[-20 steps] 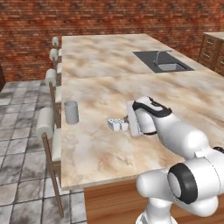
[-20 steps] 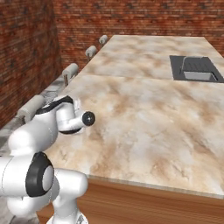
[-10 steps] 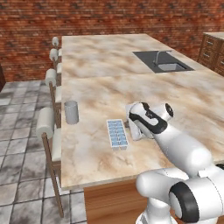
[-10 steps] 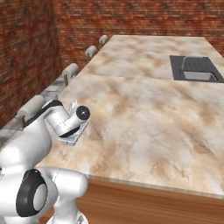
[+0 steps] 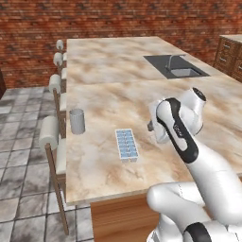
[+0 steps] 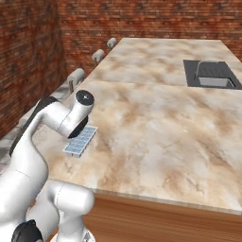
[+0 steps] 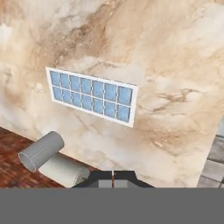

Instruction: Open the freezer door, pick up the ice cube tray from the freezer, and place it on the dining counter.

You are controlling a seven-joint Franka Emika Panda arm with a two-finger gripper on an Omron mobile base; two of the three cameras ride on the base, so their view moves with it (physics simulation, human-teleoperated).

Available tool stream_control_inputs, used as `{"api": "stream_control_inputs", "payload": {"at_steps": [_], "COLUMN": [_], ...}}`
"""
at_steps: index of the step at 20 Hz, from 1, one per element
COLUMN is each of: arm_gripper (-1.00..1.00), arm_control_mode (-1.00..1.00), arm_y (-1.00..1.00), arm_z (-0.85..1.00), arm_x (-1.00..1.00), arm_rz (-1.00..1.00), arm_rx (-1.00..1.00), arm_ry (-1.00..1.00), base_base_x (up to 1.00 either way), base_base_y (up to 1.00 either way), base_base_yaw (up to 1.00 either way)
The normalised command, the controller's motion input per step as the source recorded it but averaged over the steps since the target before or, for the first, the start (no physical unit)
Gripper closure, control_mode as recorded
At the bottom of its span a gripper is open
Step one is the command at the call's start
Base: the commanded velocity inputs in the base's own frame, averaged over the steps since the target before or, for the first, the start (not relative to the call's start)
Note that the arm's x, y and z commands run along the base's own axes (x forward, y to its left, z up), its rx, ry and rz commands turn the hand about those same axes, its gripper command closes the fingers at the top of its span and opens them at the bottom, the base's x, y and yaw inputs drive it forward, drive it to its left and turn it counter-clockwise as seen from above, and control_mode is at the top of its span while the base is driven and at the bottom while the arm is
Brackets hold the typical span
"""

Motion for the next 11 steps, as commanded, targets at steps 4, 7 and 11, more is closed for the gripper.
{"api": "stream_control_inputs", "payload": {"at_steps": [4,7,11], "arm_gripper": [-1.00,-1.00,-1.00], "arm_control_mode": [-1.00,-1.00,-1.00], "arm_y": [-0.38,-0.36,-0.30], "arm_z": [0.73,0.69,0.66], "arm_x": [-1.00,-1.00,-1.00], "arm_rz": [-0.09,-0.11,-0.12], "arm_rx": [0.00,0.00,0.00], "arm_ry": [0.13,0.06,0.05], "base_base_x": [0.00,0.00,0.00], "base_base_y": [0.00,0.00,0.00], "base_base_yaw": [0.00,0.00,0.00]}}
